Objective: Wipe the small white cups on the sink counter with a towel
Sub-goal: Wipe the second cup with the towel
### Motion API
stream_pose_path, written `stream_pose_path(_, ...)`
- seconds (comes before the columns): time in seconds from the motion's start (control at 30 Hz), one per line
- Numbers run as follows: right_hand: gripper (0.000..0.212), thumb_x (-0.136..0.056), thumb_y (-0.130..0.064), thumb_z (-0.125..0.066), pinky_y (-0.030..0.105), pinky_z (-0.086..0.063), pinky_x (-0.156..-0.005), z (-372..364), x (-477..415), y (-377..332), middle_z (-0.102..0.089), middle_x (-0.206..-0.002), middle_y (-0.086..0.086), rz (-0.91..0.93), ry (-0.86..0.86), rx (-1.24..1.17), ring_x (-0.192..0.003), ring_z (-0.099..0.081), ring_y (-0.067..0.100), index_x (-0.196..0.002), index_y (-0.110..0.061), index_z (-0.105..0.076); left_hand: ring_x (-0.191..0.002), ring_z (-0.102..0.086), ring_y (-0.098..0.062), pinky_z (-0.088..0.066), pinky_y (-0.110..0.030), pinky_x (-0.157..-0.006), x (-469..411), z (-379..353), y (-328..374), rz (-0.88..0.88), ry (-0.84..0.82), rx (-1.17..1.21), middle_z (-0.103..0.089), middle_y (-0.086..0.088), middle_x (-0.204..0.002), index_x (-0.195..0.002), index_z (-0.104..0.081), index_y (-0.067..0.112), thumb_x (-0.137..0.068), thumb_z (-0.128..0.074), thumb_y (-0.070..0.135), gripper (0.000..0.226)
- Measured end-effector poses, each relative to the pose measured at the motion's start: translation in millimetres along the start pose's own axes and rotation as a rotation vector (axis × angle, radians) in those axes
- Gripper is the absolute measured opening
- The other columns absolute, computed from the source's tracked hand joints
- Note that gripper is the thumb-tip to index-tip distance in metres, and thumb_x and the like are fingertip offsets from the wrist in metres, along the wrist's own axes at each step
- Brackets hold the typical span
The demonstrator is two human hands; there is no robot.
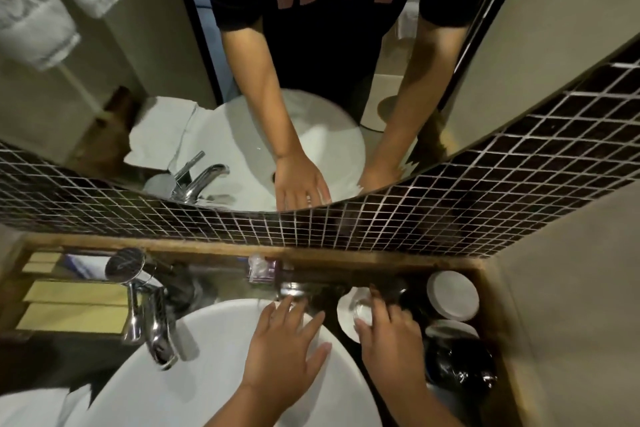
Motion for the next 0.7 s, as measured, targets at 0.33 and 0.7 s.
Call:
stream_pose_path(0.33, 0.087, -0.088, -0.048, -0.067, 0.036, -0.040, -0.104, 3, 12, 6, -0.051, -0.138, 0.001, -0.100, 0.002, -0.195, -0.126, -0.044, 0.021, -0.156, -0.028, -0.016, -0.142, -0.021, -0.016, -0.013, -0.036, -0.115, -4, 5, 0, -0.002, 0.101, 0.158, -0.042, 0.012, -0.148, -0.143, -0.039, 0.041, -0.097, -0.018, 0.057, 0.053)
stream_pose_path(0.7, 0.048, -0.084, -0.054, -0.067, 0.041, -0.040, -0.105, 2, 5, 16, -0.051, -0.134, 0.009, -0.170, 0.035, -0.127, -0.125, -0.041, 0.030, -0.123, -0.026, -0.063, -0.107, -0.052, -0.016, -0.032, -0.029, -0.092, -56, 17, 52, -0.055, 0.084, 0.187, -0.068, 0.012, -0.106, -0.123, -0.056, 0.039, -0.081, -0.057, 0.038, 0.043)
Point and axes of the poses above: each hand's wrist, its own x-axis away from the middle knuckle, its own z-axis out of the back of the hand, y = z × x, the point moved 3 cm from there along -x, towards the middle knuckle
